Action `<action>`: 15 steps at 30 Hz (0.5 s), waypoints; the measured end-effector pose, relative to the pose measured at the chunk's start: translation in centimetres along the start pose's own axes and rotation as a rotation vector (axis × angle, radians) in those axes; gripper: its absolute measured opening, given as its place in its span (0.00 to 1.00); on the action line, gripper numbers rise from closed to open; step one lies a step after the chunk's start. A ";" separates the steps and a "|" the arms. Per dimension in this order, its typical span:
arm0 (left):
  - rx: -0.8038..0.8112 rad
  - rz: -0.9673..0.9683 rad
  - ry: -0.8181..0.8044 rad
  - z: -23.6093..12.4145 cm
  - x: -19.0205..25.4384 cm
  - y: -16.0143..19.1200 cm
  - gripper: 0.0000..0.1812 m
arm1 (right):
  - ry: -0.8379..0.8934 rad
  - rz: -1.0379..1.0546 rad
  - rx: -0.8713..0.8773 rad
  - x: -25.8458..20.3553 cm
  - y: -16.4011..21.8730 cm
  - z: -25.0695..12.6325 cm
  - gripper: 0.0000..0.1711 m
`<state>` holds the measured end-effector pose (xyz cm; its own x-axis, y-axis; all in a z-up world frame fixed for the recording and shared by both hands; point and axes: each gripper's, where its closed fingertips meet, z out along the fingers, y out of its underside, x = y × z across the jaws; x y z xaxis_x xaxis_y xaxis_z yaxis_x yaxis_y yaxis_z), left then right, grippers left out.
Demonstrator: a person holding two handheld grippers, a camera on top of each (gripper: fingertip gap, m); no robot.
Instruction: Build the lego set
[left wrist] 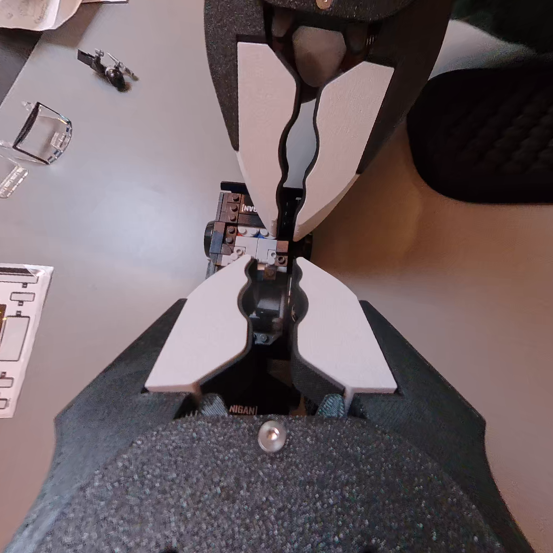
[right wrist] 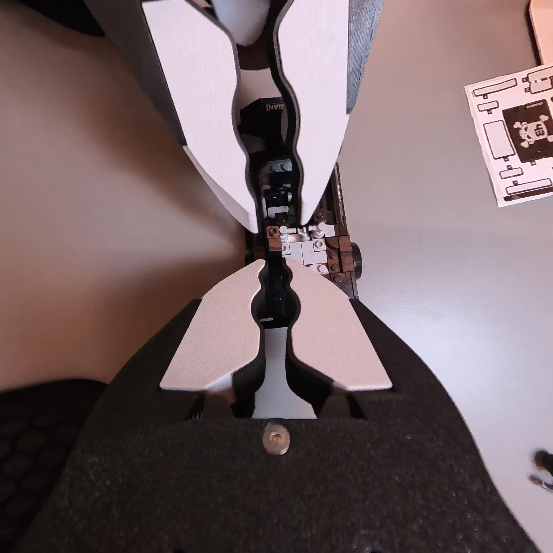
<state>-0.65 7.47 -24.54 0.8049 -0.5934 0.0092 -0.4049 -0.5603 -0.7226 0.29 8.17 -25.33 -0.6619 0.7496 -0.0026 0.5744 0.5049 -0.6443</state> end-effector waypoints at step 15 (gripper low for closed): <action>-0.133 0.078 0.045 1.5 0.4 0.2 0.06 | -0.017 0.039 0.009 0.0 -0.1 0.2 0.04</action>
<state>0.27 8.02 -25.71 0.7497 -0.6617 -0.0108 -0.5220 -0.5812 -0.6243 0.09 8.06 -25.44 -0.6469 0.7615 -0.0408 0.5957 0.4712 -0.6504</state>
